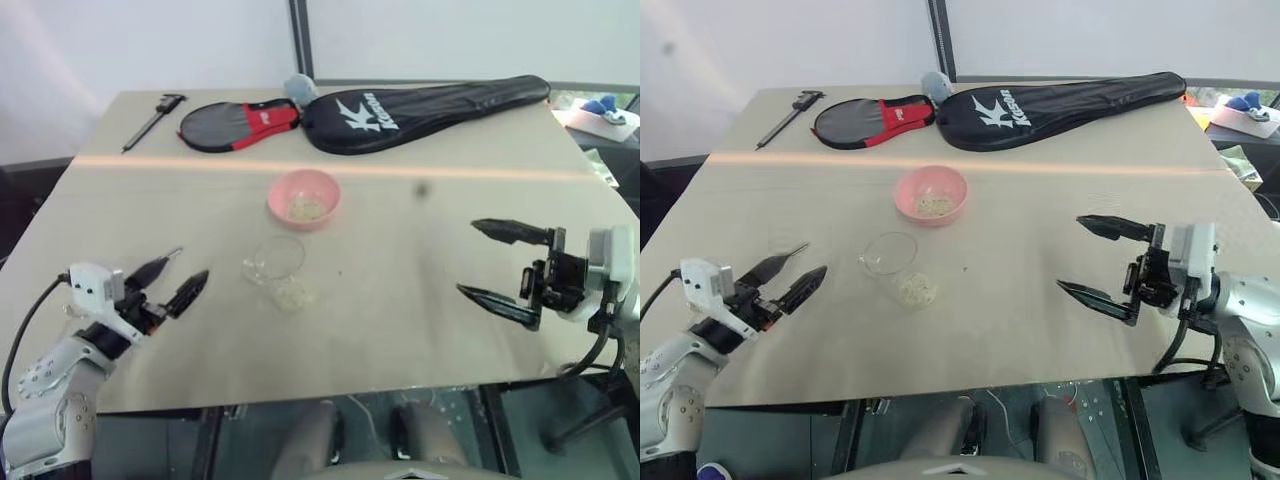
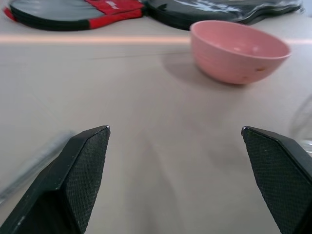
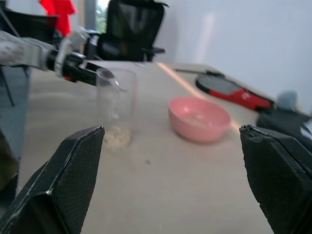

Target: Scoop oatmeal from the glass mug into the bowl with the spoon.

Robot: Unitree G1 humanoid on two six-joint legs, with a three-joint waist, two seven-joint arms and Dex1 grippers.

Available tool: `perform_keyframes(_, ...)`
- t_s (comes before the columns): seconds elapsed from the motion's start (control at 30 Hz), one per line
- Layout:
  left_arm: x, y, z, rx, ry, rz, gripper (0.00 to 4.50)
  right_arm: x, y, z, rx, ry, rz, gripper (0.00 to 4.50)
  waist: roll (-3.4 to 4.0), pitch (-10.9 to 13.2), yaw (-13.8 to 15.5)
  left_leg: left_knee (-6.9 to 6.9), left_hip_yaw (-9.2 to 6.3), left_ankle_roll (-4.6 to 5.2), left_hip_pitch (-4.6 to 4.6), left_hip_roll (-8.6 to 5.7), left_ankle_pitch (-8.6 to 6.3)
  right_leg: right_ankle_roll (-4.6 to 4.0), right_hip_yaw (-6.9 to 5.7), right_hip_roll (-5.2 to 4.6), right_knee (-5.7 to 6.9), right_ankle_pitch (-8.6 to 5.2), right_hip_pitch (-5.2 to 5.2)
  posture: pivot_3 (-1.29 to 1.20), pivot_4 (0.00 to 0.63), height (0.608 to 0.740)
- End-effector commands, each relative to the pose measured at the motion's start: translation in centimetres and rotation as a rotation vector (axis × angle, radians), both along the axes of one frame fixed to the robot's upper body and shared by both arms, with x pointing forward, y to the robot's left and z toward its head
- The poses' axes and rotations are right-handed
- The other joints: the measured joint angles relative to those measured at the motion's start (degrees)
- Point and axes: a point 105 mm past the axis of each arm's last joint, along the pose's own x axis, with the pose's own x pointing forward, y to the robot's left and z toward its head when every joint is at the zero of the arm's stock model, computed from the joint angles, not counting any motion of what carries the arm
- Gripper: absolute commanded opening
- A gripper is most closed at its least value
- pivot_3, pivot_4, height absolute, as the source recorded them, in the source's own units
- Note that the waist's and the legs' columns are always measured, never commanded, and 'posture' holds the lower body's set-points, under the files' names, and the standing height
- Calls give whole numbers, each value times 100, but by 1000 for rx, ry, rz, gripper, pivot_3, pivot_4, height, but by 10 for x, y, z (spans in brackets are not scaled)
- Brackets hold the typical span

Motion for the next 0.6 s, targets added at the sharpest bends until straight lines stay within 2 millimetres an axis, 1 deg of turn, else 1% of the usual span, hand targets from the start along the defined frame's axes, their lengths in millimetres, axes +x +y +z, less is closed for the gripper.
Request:
perform_keyframes(0.03, 5, 26, 17, 89, -4, 88, 4489, -14, 18, 23, 56, -50, 122, 4500, -1, 0, -1, 0, 0, 0, 0, 0, 0, 0, 0, 0, 0, 0, 0, 0, 150, 740)
perform_keyframes(0.13, 6, 36, 22, 102, 23, 84, 4489, -17, 24, 31, 87, -45, 163, 4500, -1, 1, -2, -1, 0, 1, -2, -1, 0, 0, 0, 0, -6, 0, -1, 0, 150, 740)
perform_keyframes(0.2, 7, 42, 26, 137, 32, 69, 4489, -19, 27, 32, 82, -39, 183, 4500, -1, 1, -1, -1, 0, 0, -7, -2, 0, 1, 0, 0, -13, 0, -2, 0, 150, 740)
perform_keyframes(0.43, 5, 77, 13, 306, 245, 76, 4489, -18, 29, 28, 61, -32, 187, 4500, -2, 1, -4, -2, 0, 4, -7, -1, -2, 0, -2, 0, -13, 0, -3, 0, 150, 740)
perform_keyframes(0.53, 8, 87, 10, 325, 353, 36, 4489, -16, 29, 27, 63, -32, 178, 4500, -5, 1, 6, -2, 1, 5, -5, -2, -3, 0, -1, -2, -8, 0, -3, 0, 150, 740)
perform_keyframes(0.6, 9, 90, 8, 323, 399, 6, 4489, -15, 29, 26, 63, -33, 174, 4500, -6, 1, 2, -2, -3, 4, -7, -2, -3, -1, -8, -2, -7, 1, -8, 0, 150, 740)
